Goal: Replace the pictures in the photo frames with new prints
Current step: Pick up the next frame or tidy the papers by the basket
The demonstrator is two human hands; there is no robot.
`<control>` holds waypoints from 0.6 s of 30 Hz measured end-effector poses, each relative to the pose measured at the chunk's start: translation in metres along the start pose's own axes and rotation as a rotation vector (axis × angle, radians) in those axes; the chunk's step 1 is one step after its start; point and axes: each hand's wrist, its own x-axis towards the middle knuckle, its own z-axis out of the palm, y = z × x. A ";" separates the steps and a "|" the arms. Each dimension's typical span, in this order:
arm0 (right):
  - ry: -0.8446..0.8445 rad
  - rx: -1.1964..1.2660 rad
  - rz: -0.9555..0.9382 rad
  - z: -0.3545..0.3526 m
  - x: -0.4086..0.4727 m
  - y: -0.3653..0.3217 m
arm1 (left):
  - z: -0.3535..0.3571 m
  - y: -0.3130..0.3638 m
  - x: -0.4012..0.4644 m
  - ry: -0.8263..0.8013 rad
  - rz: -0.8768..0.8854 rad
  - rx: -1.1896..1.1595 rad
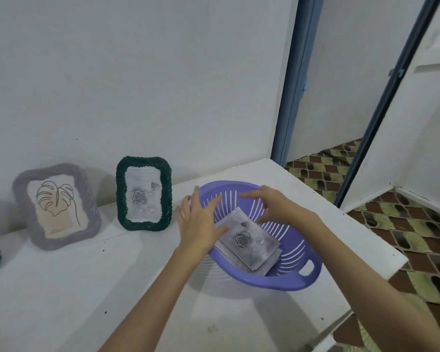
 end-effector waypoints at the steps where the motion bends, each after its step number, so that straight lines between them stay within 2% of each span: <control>1: 0.110 -0.059 0.001 -0.003 -0.003 0.002 | -0.003 -0.002 -0.005 -0.004 -0.054 -0.021; 3: 0.232 -0.301 0.084 -0.007 -0.008 0.007 | -0.007 -0.007 -0.010 -0.118 -0.165 -0.140; 5: 0.168 -0.395 0.231 -0.007 -0.013 0.013 | -0.009 -0.013 -0.007 -0.199 -0.206 -0.289; 8: 0.091 -0.286 0.334 -0.002 -0.020 0.020 | -0.013 -0.017 0.000 -0.161 -0.193 -0.427; 13: 0.178 -0.205 0.424 0.004 -0.033 0.020 | -0.026 -0.013 0.011 -0.146 -0.108 -0.540; 18: 0.179 -0.147 0.463 0.005 -0.037 0.011 | -0.031 -0.016 0.017 -0.149 -0.091 -0.543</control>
